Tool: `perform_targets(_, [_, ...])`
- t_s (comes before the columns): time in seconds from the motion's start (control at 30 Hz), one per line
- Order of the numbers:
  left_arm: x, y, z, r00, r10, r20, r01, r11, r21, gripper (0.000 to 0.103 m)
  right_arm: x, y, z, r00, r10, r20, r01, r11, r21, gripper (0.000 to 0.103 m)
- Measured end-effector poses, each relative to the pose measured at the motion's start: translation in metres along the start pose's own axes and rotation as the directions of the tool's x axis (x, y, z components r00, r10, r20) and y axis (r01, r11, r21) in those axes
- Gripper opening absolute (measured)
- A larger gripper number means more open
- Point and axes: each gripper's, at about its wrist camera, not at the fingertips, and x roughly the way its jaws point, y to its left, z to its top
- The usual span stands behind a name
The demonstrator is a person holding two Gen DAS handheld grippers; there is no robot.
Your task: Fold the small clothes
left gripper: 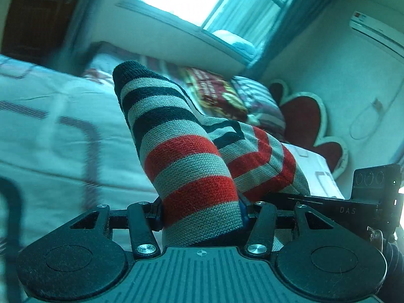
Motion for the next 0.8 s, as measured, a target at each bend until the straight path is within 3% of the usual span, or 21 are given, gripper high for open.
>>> perform_targets(0.27, [-0.037,0.08,-0.042,0.996,0.093,-0.015,-0.094,0.989,-0.118,0.052,0.081,0.037,-0.025,0.991,0.081,-0.104,-0.08,0.997,0.018,0.036])
perform_targets(0.43, [-0.031,0.122,-0.085,0.989,0.139,-0.055,-0.147,0.963,-0.226,0.054,0.127,0.037,-0.045,0.98,0.083,-0.182,-0.077,0.996,0.038,0.036])
perform_targets(0.57, [-0.035,0.138,-0.112,0.995,0.097,0.028,-0.084,0.949,-0.304,0.061,0.135,0.016,-0.057,0.976,0.091,-0.197,-0.072,0.993,0.098,0.037])
perform_targets(0.7, [-0.041,0.127,-0.114,0.986,0.16,0.036,-0.145,0.954,-0.263,0.071,0.13,0.021,-0.061,0.974,0.091,-0.209,-0.074,0.994,0.087,0.037])
perform_targets(0.8, [-0.062,0.121,-0.105,0.966,0.255,0.033,-0.243,0.949,-0.202,0.081,0.126,0.03,-0.049,0.974,0.053,-0.219,-0.043,0.998,0.053,0.043])
